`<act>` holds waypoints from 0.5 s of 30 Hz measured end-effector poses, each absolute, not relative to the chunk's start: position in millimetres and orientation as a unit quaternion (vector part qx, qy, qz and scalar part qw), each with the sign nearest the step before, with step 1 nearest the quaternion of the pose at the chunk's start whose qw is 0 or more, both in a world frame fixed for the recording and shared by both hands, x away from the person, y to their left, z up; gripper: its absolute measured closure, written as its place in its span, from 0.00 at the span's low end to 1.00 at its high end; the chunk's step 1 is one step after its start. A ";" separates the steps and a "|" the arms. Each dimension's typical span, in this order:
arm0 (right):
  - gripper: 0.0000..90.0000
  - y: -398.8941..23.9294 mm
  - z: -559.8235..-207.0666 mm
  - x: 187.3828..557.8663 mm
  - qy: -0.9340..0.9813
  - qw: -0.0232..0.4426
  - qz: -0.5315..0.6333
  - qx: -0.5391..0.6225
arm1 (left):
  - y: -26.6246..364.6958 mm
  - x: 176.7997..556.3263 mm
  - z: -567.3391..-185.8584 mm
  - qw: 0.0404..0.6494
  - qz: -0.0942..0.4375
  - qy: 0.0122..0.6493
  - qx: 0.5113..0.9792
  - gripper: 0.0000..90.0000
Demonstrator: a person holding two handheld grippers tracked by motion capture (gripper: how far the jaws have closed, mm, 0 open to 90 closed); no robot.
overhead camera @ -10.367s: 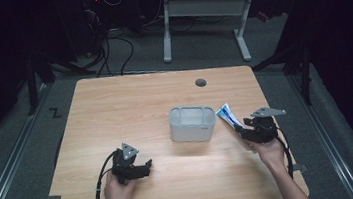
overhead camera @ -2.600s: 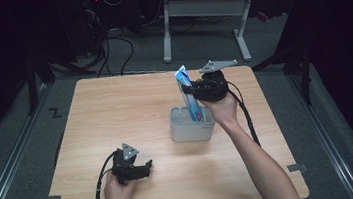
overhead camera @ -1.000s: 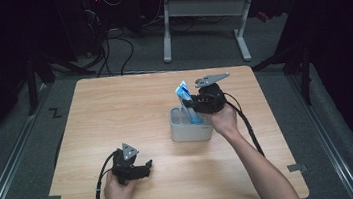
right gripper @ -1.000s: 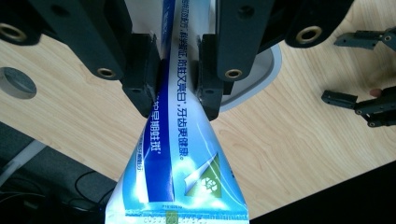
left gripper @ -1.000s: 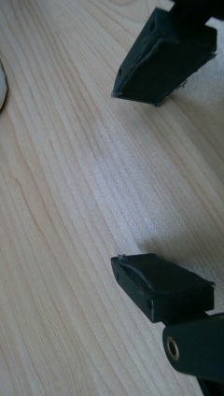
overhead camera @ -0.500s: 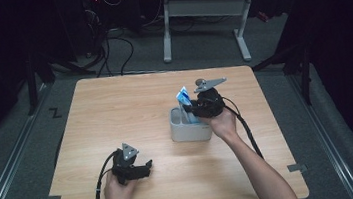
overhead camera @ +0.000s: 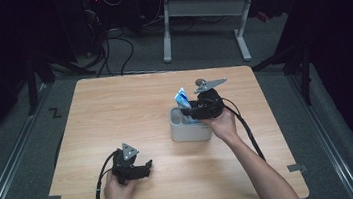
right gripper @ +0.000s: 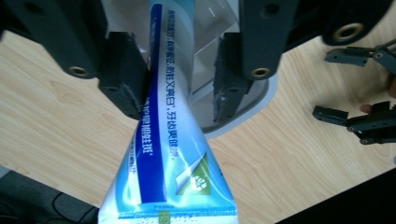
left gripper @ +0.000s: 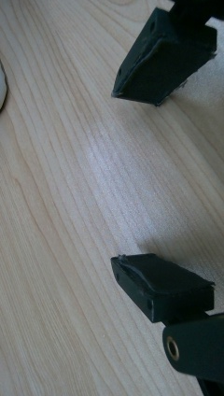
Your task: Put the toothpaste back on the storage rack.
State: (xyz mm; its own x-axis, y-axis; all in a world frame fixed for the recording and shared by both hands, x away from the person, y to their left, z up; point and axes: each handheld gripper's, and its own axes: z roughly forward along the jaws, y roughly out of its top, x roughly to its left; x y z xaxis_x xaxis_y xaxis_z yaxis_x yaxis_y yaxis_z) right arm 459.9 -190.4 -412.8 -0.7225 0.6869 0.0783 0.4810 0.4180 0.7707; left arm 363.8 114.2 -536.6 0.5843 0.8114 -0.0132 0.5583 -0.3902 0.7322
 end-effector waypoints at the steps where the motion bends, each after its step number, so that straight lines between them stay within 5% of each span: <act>1: 0.59 -190.5 -413.5 458.9 0.833 0.133 0.409 0.349 | 114.2 363.8 -536.6 0.358 0.177 0.420 0.815 0.18; 15: 0.52 -208.3 -406.0 448.4 0.816 0.148 0.428 0.361 | 114.3 363.7 -536.5 0.358 0.177 0.420 0.815 0.18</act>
State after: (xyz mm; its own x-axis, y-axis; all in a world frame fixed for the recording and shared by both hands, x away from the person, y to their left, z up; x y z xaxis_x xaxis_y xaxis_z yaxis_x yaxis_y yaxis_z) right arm 448.4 -208.3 -406.0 -0.6963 0.7145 0.0677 0.4620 0.3740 0.8042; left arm 363.7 114.3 -536.5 0.5844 0.8114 -0.0131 0.5587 -0.3906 0.7316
